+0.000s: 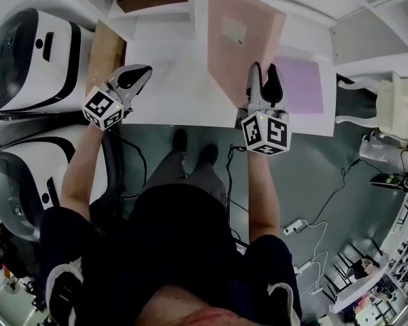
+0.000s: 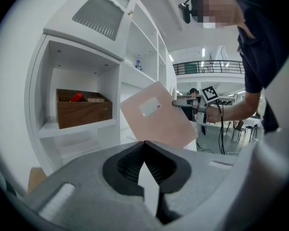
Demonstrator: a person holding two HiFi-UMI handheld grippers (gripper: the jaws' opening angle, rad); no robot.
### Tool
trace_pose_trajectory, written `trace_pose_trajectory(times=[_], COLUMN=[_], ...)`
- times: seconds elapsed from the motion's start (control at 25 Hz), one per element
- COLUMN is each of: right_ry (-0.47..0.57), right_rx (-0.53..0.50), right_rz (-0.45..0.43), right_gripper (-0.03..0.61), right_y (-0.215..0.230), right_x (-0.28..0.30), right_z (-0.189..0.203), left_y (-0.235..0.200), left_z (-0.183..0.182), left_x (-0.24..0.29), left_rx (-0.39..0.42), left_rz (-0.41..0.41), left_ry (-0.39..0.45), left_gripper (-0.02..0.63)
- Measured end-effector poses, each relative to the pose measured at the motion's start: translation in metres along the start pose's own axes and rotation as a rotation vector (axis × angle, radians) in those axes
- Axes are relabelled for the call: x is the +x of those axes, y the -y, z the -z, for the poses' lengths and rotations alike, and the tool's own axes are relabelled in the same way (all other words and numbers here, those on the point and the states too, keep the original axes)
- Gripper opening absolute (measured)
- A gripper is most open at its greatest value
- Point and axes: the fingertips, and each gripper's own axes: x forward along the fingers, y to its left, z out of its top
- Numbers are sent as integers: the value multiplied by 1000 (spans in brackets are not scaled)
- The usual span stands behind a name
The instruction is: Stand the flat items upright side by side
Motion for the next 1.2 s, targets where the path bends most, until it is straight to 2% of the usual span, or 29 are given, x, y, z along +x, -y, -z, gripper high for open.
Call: trace_pose_trajectory(times=[0.88,1.2], right_ry=[105,128], right_rx=[-77,-95], right_rz=[5,10], right_gripper=[153,152], right_y=[-1,-4], right_x=[104,139], right_z=[-29,-27], left_y=[6,6], left_z=[-10,-13], left_x=[-32,-33], left_rx=[-46,-47], left_rz=[-76,-72], left_ry=[43,45], left_gripper=[2,2])
